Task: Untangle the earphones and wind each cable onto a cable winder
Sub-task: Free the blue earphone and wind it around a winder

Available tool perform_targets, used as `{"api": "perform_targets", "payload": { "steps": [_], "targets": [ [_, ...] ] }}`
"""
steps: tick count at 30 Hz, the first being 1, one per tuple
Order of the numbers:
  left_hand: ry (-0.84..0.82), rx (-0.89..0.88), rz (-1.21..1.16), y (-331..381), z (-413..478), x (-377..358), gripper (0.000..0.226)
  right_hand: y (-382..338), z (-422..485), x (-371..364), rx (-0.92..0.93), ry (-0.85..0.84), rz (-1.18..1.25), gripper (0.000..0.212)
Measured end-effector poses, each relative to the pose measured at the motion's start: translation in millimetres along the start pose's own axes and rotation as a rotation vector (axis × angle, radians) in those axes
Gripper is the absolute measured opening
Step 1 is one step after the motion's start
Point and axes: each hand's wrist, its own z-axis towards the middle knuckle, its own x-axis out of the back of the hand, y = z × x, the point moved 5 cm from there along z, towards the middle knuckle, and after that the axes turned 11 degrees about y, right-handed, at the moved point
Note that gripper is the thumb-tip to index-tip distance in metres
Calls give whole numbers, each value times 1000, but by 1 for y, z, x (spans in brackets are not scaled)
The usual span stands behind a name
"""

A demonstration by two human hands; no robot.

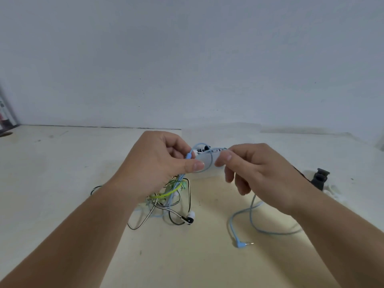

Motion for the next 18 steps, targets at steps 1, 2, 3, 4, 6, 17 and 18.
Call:
{"api": "perform_targets", "payload": {
  "steps": [1, 2, 3, 4, 6, 17, 18],
  "targets": [
    [-2, 1, -2, -1, 0, -1, 20, -2, -2, -4, -3, -42, 26, 35],
    [-7, 1, -6, 0, 0, -1, 20, -1, -3, -7, -3, -55, 44, 37],
    [-9, 0, -8, -1, 0, -2, 20, -1, -3, -8, -4, -40, 64, 40],
    [-9, -1, -13, 0, -1, -3, 19, 0, -3, -7, -13, -11, 98, 42],
    [9, -5, -42, 1, 0, -1, 15, 2, -1, -3, -68, 58, 237, 44],
    [601, 264, -197, -37, 27, 51, 30, 4, 14, 27, -319, 153, 1220, 37],
    [647, 302, -218, -41, 27, 57, 29, 6, 15, 33, -322, 184, 1227, 34]
  ]
}}
